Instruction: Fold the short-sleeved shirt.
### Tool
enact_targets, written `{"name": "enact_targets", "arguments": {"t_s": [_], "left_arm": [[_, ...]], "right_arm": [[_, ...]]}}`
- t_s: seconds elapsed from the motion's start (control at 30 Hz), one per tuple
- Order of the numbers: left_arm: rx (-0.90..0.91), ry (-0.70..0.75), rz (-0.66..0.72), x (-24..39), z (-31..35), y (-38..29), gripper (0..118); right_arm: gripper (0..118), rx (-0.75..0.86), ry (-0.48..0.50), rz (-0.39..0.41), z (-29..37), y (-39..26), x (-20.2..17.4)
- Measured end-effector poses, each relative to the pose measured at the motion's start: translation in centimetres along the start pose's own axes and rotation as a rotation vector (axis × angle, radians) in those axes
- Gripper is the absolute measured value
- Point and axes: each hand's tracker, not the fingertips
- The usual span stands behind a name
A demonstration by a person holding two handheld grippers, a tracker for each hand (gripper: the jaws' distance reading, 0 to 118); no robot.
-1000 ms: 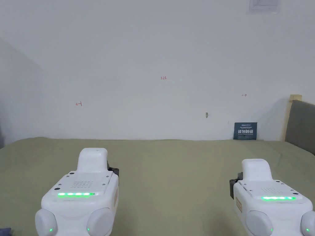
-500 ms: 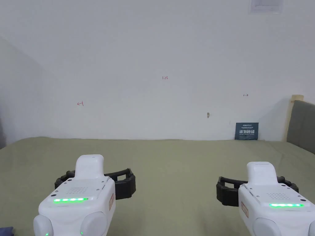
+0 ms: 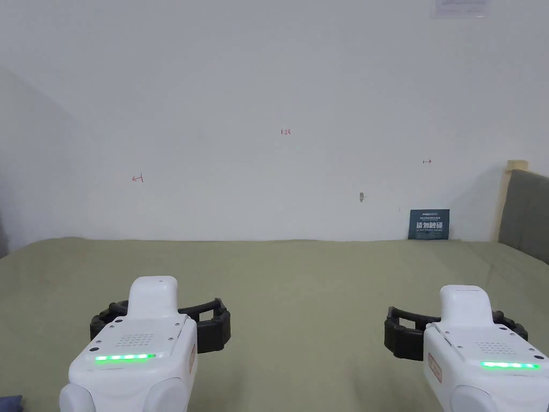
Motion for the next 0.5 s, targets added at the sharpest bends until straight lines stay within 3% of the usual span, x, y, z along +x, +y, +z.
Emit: {"name": "enact_targets", "arguments": {"t_s": [0.1, 0.13, 0.2, 0.27, 0.43, 0.5], "left_arm": [[0.003, 0.003, -0.003, -0.1, 0.0, 0.0, 118], [0.001, 0.002, -0.001, -0.1, 0.0, -0.1, 118], [-0.005, -0.005, 0.001, -0.1, 0.0, -0.2, 118], [-0.011, -0.006, -0.006, 0.0, -0.1, -0.4, 118], [-0.015, -0.018, -0.022, 0.2, 0.1, -0.5, 118], [-0.014, -0.016, -0.021, 0.2, 0.1, -0.5, 118]], "right_arm": [[118, 0.066, 0.034, -0.067, 0.2, -0.1, 0.2], [118, 0.056, 0.016, -0.061, 0.2, 0.0, 0.1], [118, 0.054, -0.011, -0.125, 0.3, 0.3, 0.0], [118, -0.065, 0.024, -0.144, 0.1, 0.9, 0.1], [118, -0.215, -0.066, -0.061, -0.8, 1.7, -1.0], [118, -0.225, -0.021, -0.049, -0.9, 1.6, -1.0]]}}
